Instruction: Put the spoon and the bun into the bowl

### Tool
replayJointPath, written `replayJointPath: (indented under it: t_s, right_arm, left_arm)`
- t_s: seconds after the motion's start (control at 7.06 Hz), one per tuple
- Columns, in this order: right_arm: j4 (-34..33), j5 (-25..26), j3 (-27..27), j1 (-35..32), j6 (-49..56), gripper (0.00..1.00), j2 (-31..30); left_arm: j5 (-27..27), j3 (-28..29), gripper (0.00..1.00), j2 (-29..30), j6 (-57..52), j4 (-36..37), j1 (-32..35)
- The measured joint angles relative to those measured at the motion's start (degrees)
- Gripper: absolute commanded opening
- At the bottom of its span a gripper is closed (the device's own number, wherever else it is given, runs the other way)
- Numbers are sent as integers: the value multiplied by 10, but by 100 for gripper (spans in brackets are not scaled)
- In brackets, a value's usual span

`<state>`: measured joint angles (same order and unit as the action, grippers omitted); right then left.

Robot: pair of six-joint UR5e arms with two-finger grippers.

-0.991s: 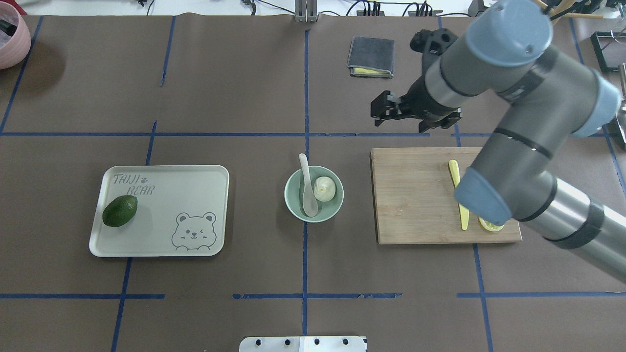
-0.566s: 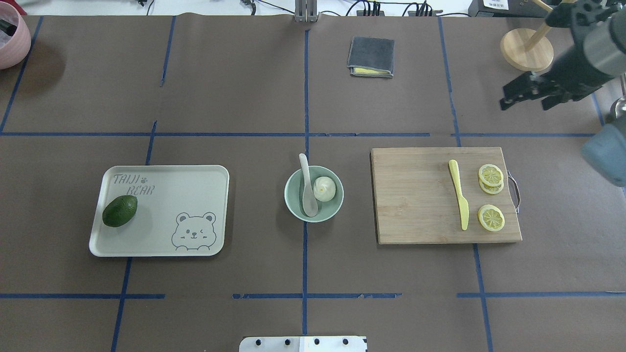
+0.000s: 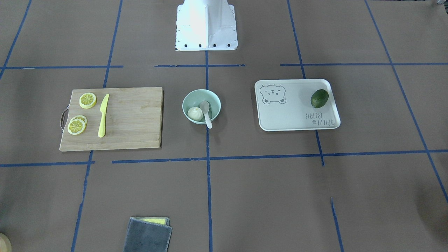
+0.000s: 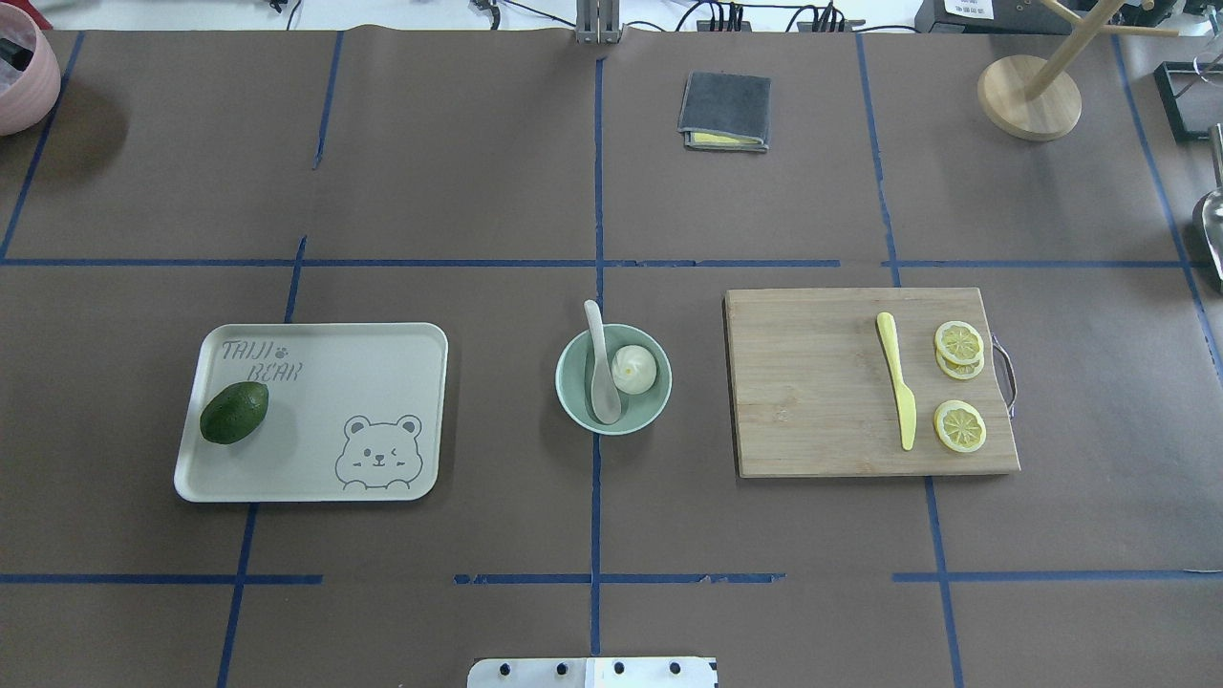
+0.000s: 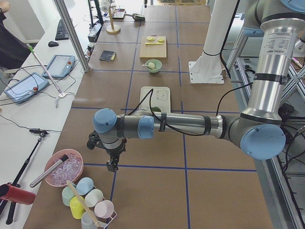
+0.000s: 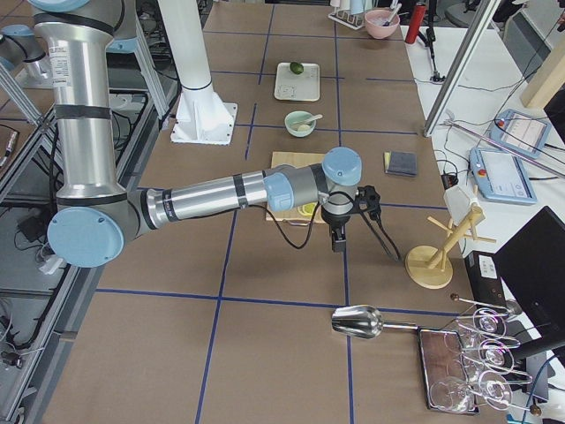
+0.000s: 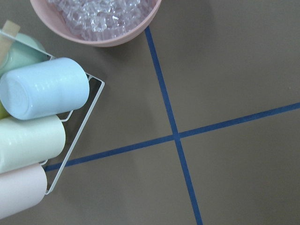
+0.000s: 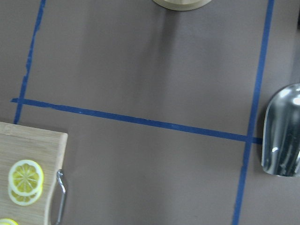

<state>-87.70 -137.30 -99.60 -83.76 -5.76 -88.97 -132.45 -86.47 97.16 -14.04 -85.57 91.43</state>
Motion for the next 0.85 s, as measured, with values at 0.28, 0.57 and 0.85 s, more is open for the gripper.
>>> replayJointPath:
  t_s: [0.28, 0.57, 0.85]
  right_arm:
    - [3, -3, 35, -61, 67, 100, -37]
    - [2, 0, 59, -103, 146, 100, -48]
    - [7, 5, 66, -111, 159, 100, -51]
  left_arm:
    - [0, -1, 100, -2, 1, 1, 1]
    - [0, -1, 100, -2, 1, 1, 1]
    - [0, -1, 100, -7, 2, 1, 0]
